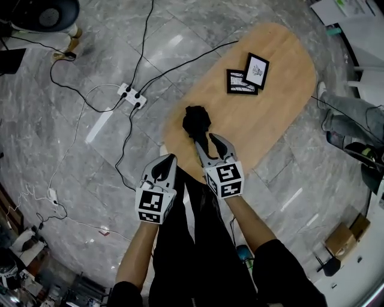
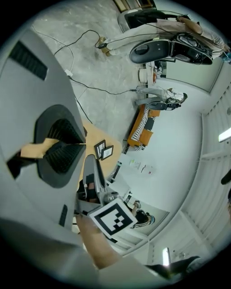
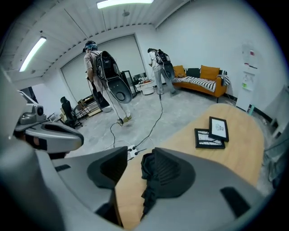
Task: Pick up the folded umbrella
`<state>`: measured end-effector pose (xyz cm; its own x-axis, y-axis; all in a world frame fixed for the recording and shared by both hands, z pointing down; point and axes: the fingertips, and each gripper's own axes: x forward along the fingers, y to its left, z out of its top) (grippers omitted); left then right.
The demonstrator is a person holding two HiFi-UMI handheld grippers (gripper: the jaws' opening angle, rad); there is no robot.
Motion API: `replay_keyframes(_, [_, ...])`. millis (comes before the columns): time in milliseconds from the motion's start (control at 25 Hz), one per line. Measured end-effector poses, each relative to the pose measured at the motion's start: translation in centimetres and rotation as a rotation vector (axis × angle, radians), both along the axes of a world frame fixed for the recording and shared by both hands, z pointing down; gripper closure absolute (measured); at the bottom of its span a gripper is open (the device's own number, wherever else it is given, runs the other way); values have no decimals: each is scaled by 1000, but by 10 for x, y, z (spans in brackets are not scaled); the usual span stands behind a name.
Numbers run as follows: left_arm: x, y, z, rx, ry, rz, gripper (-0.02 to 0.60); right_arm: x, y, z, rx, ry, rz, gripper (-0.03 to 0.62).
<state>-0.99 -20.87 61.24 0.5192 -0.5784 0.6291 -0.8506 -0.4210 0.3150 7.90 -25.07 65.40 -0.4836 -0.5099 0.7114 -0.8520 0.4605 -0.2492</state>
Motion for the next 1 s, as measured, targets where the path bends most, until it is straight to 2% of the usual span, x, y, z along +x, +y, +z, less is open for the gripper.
replay_keyframes(120, [2,7,6,-16,8,12,565,-3,2,10,-15,-5,10,399])
replay_keyframes(240, [4,15,14,-39,15,20,565,-5,3,21,-23,-2,18,355])
replay_keyframes(480, [10,28,25,-64,39,34,565,-2,6,45,-43,41,45,307])
replay_keyframes(1000, [-2,16,63,-55,41,13,565,6,13,107,-110,82,93,299])
